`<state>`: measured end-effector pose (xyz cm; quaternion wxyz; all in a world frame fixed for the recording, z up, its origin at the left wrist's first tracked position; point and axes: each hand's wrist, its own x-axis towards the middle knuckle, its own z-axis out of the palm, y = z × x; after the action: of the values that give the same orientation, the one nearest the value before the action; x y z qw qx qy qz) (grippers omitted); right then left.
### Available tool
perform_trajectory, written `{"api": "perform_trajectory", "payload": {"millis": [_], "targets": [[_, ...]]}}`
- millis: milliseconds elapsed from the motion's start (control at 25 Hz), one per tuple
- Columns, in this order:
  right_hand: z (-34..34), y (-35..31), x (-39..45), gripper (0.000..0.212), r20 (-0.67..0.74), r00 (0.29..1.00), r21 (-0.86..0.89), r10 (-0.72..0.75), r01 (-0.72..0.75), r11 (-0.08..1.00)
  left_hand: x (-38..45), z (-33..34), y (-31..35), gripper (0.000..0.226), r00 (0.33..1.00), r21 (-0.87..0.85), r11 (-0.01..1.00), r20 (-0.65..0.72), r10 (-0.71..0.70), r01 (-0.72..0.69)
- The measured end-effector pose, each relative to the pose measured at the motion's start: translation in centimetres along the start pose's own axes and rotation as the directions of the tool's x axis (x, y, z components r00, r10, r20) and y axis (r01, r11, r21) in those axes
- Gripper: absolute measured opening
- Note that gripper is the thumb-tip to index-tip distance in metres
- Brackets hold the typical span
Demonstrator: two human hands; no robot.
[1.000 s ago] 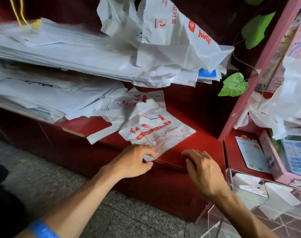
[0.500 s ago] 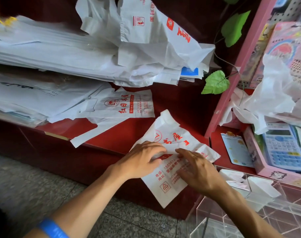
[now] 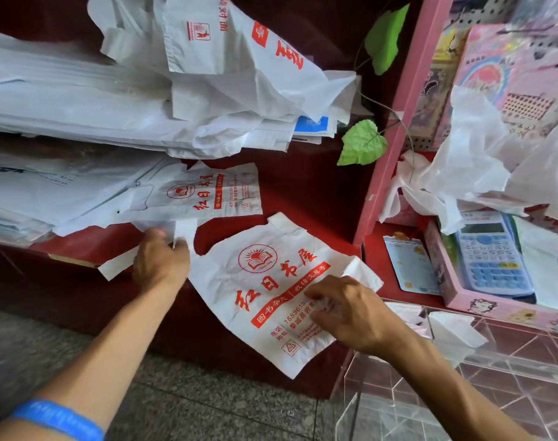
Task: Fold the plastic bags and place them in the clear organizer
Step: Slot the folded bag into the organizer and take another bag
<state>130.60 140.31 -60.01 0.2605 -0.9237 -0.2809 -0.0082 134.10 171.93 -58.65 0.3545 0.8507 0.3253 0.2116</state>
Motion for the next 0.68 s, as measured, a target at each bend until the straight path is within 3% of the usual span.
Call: {"api": "perform_trajectory", "payload": {"millis": [40, 120, 200, 240, 320, 400, 440, 520, 600, 680], "targets": [[0.0, -0.1, -0.1, 0.038, 0.012, 1.000, -0.011, 0.000, 0.001, 1.000, 0.1, -0.2, 0.0, 0.035, 0.998, 0.014, 1.000, -0.054, 0.027, -0.026], [0.2, -0.3, -0.2, 0.045, 0.046, 0.999, -0.071, 0.000, 0.004, 0.997, -0.7, -0.4, 0.7, 0.032, 0.938, 0.118, 0.943, -0.121, 0.324, -0.311], [0.5, -0.9, -0.2, 0.051, 0.068, 0.998, -0.131, 0.002, 0.007, 0.991, -2.5, 0.2, 1.8, 0.021, 0.776, 0.080, 0.772, 0.041, 0.630, -0.631], [0.7, -1.3, -0.2, 0.051, 0.072, 0.997, -0.150, -0.002, 0.013, 0.989, -3.8, 0.7, 2.4, 0.020, 0.698, 0.056, 0.704, 0.205, 0.686, -0.708], [1.0, -2.3, -0.2, 0.048, 0.079, 0.996, -0.157, -0.037, 0.049, 0.986, -6.2, 2.3, 3.4, 0.040, 0.561, 0.087, 0.619, 0.532, 0.634, -0.781], [0.9, -3.5, -0.2, 0.038, 0.076, 0.990, -0.046, -0.115, 0.119, 0.992, -7.7, 3.6, 3.9, 0.062, 0.455, 0.101, 0.547, 0.690, 0.563, -0.831], [0.6, -3.9, -0.1, 0.029, 0.051, 0.987, 0.029, -0.151, 0.149, 0.988, -7.9, 3.9, 3.9, 0.066, 0.415, 0.048, 0.541, 0.701, 0.580, -0.839], [-0.2, -3.5, 0.2, 0.019, -0.082, 0.985, 0.083, -0.154, 0.161, 0.983, -7.6, 4.2, 3.7, 0.045, 0.363, -0.095, 0.566, 0.678, 0.639, -0.819], [-0.9, -1.6, 0.6, 0.026, -0.195, 0.980, 0.030, -0.043, 0.050, 0.998, -7.3, 4.1, 3.5, 0.023, 0.319, -0.141, 0.547, 0.682, 0.658, -0.825], [-1.3, 0.4, 0.8, 0.043, -0.098, 0.991, -0.077, 0.096, -0.103, 0.992, -7.2, 3.8, 3.2, 0.016, 0.282, -0.177, 0.532, 0.688, 0.669, -0.828]]}}
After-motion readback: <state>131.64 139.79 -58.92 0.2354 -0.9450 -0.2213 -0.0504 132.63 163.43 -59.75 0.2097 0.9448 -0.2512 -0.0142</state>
